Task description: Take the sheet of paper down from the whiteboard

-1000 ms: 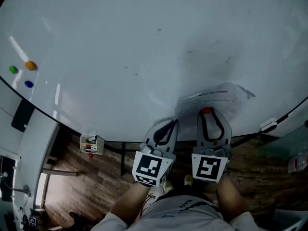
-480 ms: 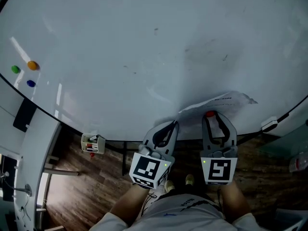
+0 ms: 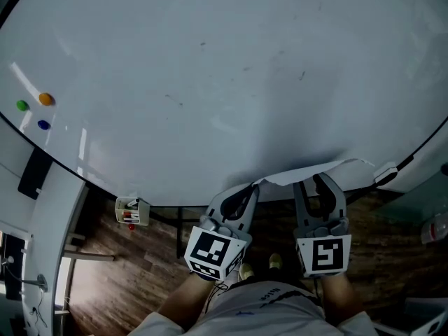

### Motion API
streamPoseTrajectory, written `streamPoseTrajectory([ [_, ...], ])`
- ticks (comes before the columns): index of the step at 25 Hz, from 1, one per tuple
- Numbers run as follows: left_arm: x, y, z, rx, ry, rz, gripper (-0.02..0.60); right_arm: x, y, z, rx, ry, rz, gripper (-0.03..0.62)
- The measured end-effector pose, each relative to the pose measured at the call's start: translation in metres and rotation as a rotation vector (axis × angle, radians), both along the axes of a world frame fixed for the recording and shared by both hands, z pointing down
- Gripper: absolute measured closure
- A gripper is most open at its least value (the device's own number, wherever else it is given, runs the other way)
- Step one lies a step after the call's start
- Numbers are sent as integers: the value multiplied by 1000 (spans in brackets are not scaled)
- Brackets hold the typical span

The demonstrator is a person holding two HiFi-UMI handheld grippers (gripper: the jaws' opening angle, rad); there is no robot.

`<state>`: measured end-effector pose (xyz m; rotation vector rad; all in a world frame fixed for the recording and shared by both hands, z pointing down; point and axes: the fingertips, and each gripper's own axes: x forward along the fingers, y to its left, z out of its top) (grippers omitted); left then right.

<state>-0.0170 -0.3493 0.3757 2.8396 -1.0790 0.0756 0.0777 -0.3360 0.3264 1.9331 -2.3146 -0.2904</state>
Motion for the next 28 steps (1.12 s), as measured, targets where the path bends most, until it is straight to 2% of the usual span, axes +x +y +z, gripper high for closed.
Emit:
streamPoseTrajectory([
  [3, 0, 9, -2, -3, 8, 8, 569, 5, 8, 1, -1, -1, -2, 465],
  [13, -8, 24, -12, -3, 28, 10, 569, 2, 30, 4, -52, -117, -66, 467],
  [28, -3, 15, -15, 3, 17, -7, 569, 7, 23, 3, -53, -124, -83, 467],
])
